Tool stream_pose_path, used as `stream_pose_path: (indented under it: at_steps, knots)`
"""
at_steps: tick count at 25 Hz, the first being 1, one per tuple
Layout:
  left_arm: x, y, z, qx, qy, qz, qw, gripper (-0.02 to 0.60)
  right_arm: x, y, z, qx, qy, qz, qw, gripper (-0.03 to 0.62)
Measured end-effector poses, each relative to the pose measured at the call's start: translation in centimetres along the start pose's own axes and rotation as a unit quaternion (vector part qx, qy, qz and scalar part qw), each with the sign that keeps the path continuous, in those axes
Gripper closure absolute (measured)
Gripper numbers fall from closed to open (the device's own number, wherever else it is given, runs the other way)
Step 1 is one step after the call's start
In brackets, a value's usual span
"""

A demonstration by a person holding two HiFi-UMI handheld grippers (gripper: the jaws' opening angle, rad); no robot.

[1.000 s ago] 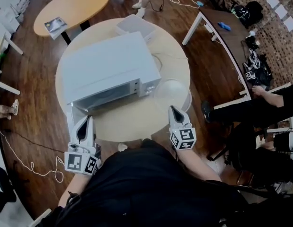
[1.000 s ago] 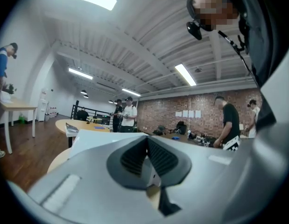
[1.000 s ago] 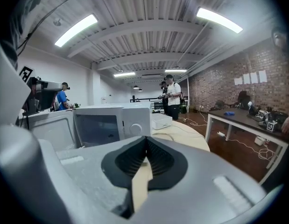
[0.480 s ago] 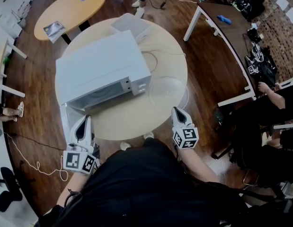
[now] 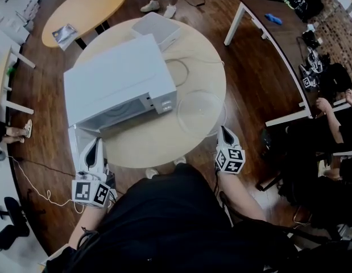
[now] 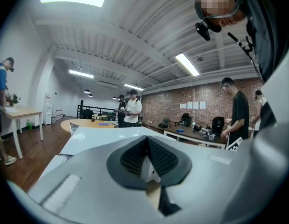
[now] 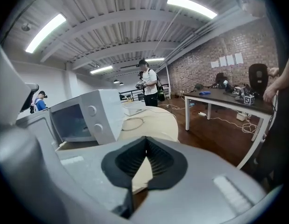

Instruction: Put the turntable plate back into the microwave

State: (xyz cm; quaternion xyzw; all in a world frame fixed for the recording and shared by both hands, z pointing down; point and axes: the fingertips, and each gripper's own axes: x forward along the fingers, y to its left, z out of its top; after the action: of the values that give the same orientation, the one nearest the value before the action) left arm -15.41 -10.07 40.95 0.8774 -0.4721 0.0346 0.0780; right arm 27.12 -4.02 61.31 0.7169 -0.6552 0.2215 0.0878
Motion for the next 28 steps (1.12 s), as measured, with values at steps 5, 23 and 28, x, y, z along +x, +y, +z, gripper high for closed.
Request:
stream_pose_path:
  at_steps: [5,23,28]
  knots:
    - [0.7,0.2,0.5,0.001,-0.001,0.015,0.9999,0.575,1.2,-1.2,-1.2,0.01,0.016,0.004,1.0,0.592]
    - [2.1,-1.5,0.2,0.034,0.042,0.01,0.9985,0.575,3.6,-2.1,-3.3,0.037,0.034,0.014,0.999,0.544]
    - [2.1,-1.6,0.0,0.04,0.05,0.012,0.9979,0.575,3.4,-3.1,-3.6,0.073,0.025,0.01,0.997,0.488]
